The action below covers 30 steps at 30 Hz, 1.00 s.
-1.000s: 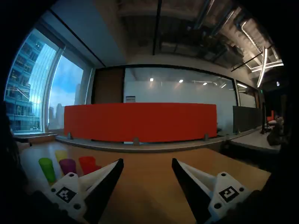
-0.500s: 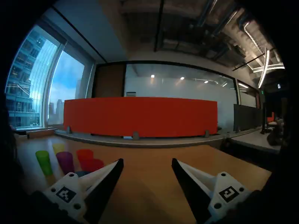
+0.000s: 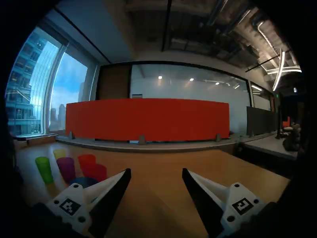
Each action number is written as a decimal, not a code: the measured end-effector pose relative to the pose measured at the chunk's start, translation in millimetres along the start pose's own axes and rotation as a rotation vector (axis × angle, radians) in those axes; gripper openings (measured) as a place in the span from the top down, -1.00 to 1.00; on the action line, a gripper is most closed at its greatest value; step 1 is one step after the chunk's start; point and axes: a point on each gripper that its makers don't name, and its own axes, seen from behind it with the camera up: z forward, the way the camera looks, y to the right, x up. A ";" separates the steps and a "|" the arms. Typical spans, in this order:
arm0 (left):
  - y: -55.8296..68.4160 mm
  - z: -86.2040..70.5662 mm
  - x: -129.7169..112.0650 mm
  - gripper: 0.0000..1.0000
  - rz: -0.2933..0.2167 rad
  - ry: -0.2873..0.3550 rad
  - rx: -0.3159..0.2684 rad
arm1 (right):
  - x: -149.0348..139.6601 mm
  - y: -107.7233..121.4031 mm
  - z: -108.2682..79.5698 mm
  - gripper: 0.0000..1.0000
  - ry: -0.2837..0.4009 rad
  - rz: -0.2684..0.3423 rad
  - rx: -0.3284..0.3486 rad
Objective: Pour water
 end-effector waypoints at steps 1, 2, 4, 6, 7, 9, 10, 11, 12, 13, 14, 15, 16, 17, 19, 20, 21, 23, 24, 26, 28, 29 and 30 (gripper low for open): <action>-0.1 0.0 0.0 -0.99 0.000 0.000 0.000 | -0.1 0.3 -0.1 -1.00 0.000 0.002 0.000; -0.2 0.0 0.1 -0.99 0.000 0.000 0.000 | -0.3 0.6 -0.2 -1.00 0.000 0.004 0.001; -0.4 -0.1 0.0 -0.99 0.000 0.000 0.000 | -0.5 1.3 -0.6 -1.00 0.000 0.005 0.000; -0.6 -0.2 -0.1 -0.99 0.000 0.000 0.000 | -0.7 2.0 -1.0 -1.00 -0.001 0.005 0.000; -0.6 -0.4 -0.1 -0.99 0.000 0.000 0.000 | -0.6 2.2 -1.0 -1.00 -0.001 0.006 0.001; -0.7 -0.7 -0.2 -0.99 0.000 0.000 0.000 | -0.5 2.6 -0.9 -1.00 -0.001 0.007 0.003; -0.7 -0.8 -0.3 -0.99 0.000 0.000 0.000 | -0.4 2.7 -0.8 -1.00 -0.001 0.007 0.003; -0.7 -0.8 -0.3 -0.99 0.000 0.000 0.000 | -0.3 2.8 -0.6 -1.00 -0.001 0.007 0.003; -0.7 -0.8 -0.4 -0.99 0.000 0.000 0.000 | -0.2 2.9 -0.4 -1.00 -0.001 0.007 0.003; -0.6 -0.8 -0.5 -0.99 0.000 0.000 0.000 | -0.4 2.9 -0.4 -1.00 -0.002 0.008 0.003; -0.6 -0.7 -0.6 -0.99 0.000 0.000 0.000 | -0.6 3.0 -0.4 -1.00 -0.002 0.008 0.002; -0.5 -0.7 -0.6 -0.99 0.000 0.000 0.000 | -0.7 3.1 -0.4 -1.00 -0.002 0.008 0.002; -0.6 -0.6 -0.6 -0.99 0.000 0.000 0.000 | -0.7 3.1 -0.4 -1.00 -0.002 0.008 0.002; -0.7 -0.6 -0.5 -0.99 0.000 0.000 0.000 | -0.7 3.1 -0.5 -1.00 -0.003 0.008 0.002; -0.8 -0.4 -0.3 -0.99 0.000 0.000 0.000 | -0.8 3.0 -0.4 -1.00 -0.003 0.008 0.002; -0.8 -0.3 -0.3 -0.99 0.000 0.000 0.000 | -0.9 3.0 -0.4 -1.00 -0.003 0.009 0.002; -0.8 -0.2 -0.2 -0.99 0.000 0.000 0.000 | -1.1 3.0 -0.4 -1.00 -0.003 0.009 0.002; -0.7 -0.1 -0.2 -0.99 0.000 0.000 0.000 | -1.4 2.9 -0.3 -1.00 -0.003 0.009 0.002; -0.6 -0.1 -0.2 -0.99 0.000 0.000 0.000 | -1.5 2.8 -0.2 -1.00 -0.003 0.008 0.002; -0.5 0.1 -0.2 -0.99 0.000 0.000 0.000 | -1.8 2.8 -0.2 -1.00 -0.003 0.008 0.002; -0.4 0.1 -0.2 -0.99 0.000 0.000 0.000 | -1.9 3.0 -0.3 -1.00 -0.003 0.008 0.002; -0.3 0.1 -0.2 -0.99 0.000 0.000 0.000 | -1.9 3.1 -0.3 -1.00 -0.003 0.009 0.002; -0.3 0.0 -0.2 -0.99 0.000 0.000 0.000 | -1.9 3.1 -0.3 -1.00 -0.003 0.009 0.002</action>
